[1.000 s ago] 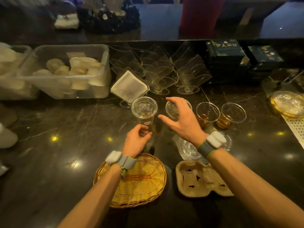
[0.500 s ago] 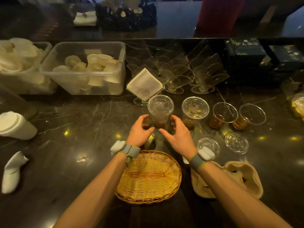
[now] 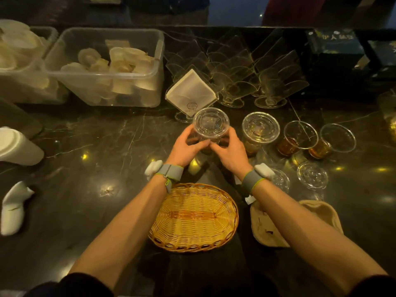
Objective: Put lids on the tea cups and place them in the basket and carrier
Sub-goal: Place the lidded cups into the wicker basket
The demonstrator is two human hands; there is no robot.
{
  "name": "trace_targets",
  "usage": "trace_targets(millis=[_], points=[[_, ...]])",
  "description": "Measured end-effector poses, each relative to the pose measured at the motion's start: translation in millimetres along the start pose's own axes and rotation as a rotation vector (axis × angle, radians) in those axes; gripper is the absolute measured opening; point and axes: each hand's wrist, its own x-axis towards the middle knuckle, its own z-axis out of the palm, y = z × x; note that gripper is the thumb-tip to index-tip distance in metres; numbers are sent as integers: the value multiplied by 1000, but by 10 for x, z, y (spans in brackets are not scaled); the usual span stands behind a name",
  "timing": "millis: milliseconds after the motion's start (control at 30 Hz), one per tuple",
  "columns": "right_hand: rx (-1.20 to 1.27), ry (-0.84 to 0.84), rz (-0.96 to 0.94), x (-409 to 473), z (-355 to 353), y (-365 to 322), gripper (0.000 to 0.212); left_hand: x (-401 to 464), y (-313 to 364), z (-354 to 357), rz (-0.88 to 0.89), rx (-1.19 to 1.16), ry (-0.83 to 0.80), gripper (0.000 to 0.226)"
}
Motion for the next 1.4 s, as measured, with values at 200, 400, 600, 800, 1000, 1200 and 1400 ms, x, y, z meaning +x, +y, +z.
trace_targets(millis=[200,400,600,800,1000,1200,1400], points=[[19,-31,-35,-141,11,-40,68,-194,0,-124,56,-11,24,65],[29,-54,-91,-332,60,-172,60,-486,55,-213,107,-41,55,65],[81,-102,-145,-610,119,-287,61,-848,77,-296,151,-53,104,60],[96,-141,-182,-894,192,-371,59,-1201,10,-365,160,-67,150,65],[101,-177,-215,-1201,301,-372,60,-1559,-150,-433,178,-88,196,65],[98,-221,-229,-1459,401,-351,58,-1870,-352,-494,172,-107,236,71],[81,-253,-244,-1598,430,-375,63,-2066,-400,-554,180,-95,256,72]])
